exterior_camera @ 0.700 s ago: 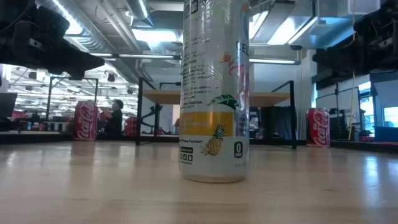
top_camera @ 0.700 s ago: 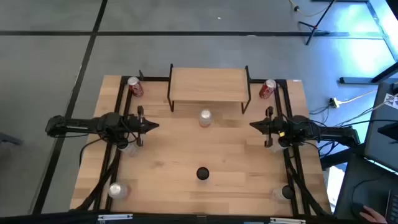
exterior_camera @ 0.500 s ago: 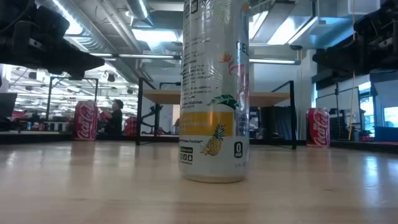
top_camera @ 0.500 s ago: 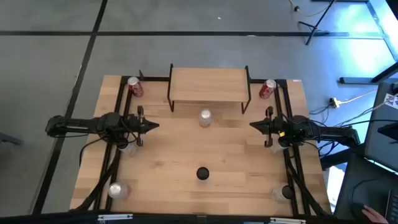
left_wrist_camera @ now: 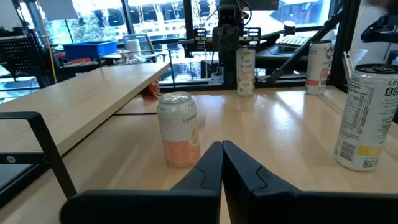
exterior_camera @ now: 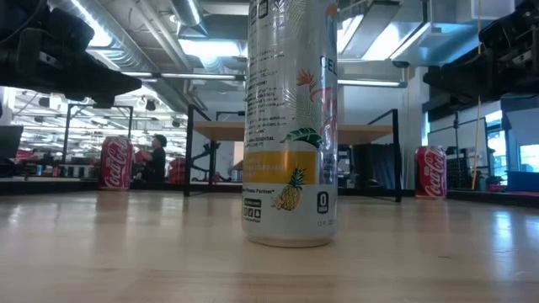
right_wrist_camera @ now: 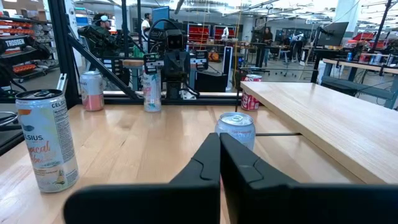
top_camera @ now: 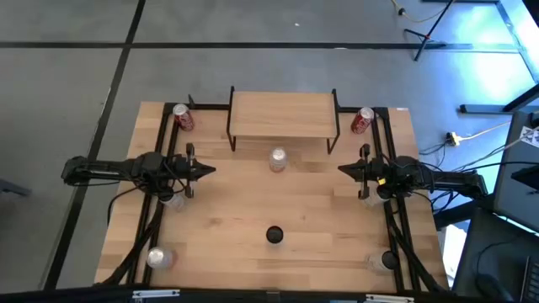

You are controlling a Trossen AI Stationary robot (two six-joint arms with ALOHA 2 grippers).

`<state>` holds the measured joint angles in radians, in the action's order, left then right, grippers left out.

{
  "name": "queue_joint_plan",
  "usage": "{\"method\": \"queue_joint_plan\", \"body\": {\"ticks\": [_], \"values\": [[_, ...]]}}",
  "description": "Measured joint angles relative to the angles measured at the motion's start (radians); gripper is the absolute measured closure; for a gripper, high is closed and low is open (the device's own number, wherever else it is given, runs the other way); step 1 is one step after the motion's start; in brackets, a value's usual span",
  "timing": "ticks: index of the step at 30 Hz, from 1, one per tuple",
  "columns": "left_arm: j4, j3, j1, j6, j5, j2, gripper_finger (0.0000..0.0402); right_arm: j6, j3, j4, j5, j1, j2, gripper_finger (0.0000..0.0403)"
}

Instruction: Place canned beverage on shelf

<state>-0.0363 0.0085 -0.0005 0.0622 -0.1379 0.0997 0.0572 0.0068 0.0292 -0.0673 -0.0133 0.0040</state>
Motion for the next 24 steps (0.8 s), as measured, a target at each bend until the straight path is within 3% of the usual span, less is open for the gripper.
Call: {"method": "queue_joint_plan", "body": {"ticks": [24], "values": [[0.0, 0.0, 0.0, 0.0, 0.0, 0.0, 0.0401, 0.0, 0.0, 0.003, -0.02, 0.0, 0.0, 0.0403]]}}
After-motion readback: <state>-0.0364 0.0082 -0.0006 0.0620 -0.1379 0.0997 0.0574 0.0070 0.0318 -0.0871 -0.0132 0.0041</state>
